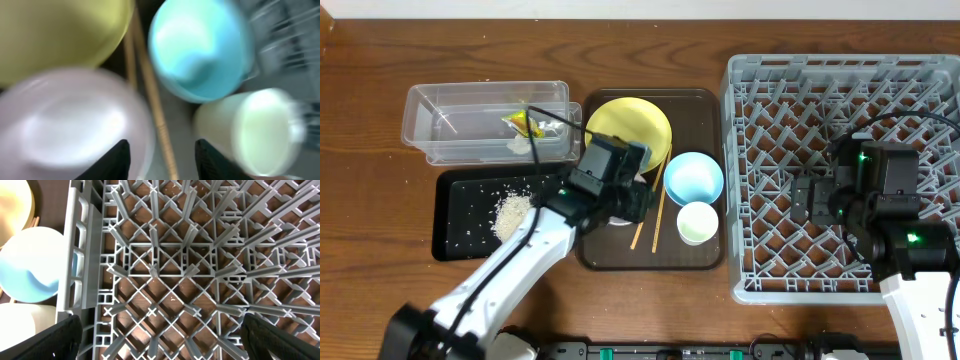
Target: Sort waste into correct bins and load items into the dishwasher rack
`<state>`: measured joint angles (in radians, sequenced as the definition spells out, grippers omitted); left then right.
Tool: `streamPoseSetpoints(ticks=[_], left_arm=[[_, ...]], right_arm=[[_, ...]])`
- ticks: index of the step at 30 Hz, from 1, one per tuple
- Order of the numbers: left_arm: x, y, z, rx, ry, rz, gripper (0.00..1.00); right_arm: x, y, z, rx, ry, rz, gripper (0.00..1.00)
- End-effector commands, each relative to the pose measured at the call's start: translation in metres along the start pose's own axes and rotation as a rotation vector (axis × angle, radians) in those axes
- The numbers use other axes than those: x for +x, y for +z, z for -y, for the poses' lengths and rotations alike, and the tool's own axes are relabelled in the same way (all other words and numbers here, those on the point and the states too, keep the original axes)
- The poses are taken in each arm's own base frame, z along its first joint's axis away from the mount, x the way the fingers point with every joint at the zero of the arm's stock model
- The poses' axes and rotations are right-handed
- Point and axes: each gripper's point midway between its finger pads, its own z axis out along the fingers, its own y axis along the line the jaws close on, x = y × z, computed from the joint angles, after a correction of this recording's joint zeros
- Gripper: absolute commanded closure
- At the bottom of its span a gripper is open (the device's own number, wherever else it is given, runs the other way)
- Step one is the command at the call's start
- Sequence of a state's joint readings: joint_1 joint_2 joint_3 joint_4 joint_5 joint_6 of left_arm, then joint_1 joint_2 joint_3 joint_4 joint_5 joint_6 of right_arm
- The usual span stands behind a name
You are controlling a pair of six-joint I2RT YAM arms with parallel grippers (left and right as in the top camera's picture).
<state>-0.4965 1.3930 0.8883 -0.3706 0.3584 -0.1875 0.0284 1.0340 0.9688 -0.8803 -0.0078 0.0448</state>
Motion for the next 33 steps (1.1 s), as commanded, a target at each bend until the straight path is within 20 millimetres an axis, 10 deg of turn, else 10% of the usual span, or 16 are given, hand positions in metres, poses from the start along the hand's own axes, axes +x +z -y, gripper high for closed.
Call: streamPoseSetpoints(ticks=[1, 14, 19, 26, 33], left_arm=[[-0.011, -0.012, 0.027, 0.095, 0.014, 0.030, 0.53], [0.043, 0.051, 0.051, 0.059, 0.103, -0.169, 0.51], [0.056, 0.064, 0.048, 0.047, 0.103, -0.218, 0.80], [0.038, 0.048, 0.039, 0.037, 0.071, -0.158, 0.94], [-0.024, -0.008, 0.014, 0.063, -0.148, 0.073, 0.94]], right_arm=[[-0.007, -0.005, -0.002, -0.008, 0.007, 0.019, 0.01], [-0.007, -0.005, -0.002, -0.008, 0.007, 0.018, 0.01], [-0.006, -0.005, -0.002, -0.008, 0.006, 0.013, 0.01], [-0.006, -0.005, -0.002, -0.006, 0.006, 0.013, 0.01], [-0.026, -0.006, 0.004, 0.026, 0.009, 0.095, 0.01]])
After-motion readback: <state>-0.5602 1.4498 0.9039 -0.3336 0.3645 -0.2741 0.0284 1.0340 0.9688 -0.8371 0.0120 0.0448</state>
